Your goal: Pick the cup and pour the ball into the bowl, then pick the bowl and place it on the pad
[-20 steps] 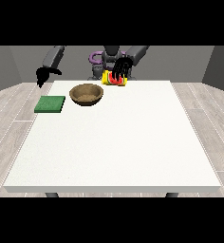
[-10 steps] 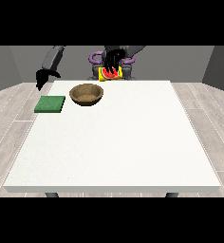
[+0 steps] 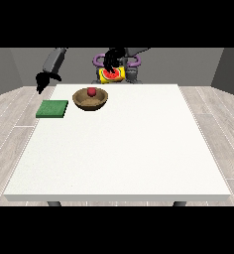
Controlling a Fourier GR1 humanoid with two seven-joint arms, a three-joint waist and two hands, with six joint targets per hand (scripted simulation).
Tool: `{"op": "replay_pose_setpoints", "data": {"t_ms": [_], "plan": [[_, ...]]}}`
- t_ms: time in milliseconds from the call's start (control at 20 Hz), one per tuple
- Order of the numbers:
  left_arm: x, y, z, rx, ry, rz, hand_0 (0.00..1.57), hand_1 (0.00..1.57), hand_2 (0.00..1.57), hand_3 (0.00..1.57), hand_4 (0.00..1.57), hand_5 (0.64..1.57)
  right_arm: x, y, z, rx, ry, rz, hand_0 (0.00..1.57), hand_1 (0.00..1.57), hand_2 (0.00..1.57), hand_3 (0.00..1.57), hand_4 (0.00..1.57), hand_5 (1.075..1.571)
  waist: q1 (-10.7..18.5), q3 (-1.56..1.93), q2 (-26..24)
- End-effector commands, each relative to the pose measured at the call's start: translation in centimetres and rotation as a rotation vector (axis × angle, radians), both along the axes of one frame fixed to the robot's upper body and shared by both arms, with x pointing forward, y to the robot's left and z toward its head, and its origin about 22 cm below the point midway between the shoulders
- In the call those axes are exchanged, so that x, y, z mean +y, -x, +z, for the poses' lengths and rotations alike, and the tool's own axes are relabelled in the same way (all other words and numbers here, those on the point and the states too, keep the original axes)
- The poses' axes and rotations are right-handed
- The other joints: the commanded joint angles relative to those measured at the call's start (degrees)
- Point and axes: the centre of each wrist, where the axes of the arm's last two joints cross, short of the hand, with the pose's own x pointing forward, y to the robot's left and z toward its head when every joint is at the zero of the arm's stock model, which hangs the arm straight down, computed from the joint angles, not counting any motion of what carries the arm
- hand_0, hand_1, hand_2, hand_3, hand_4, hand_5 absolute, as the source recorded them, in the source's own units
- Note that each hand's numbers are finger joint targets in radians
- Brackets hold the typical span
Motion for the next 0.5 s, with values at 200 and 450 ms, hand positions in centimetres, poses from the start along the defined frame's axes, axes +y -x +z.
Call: {"op": "replay_pose_setpoints", "data": {"t_ms": [200,450], "plan": [[-2.7,1.5,1.6,-0.127,-0.245,-0.062,1.34,1.34,1.57,1.57,1.15,1.533,-1.3,-0.1,0.8,-0.095,-0.022,-0.001,0.00,0.00,0.00,0.28,0.42,1.530,-0.32,0.06,3.70],[0.4,0.4,1.5,-0.033,-0.200,-0.055,1.36,1.36,1.57,1.57,1.06,1.557,-0.6,0.9,-0.2,-0.011,0.000,0.046,0.00,0.00,0.29,0.37,0.52,1.534,0.25,-0.02,-0.33]]}}
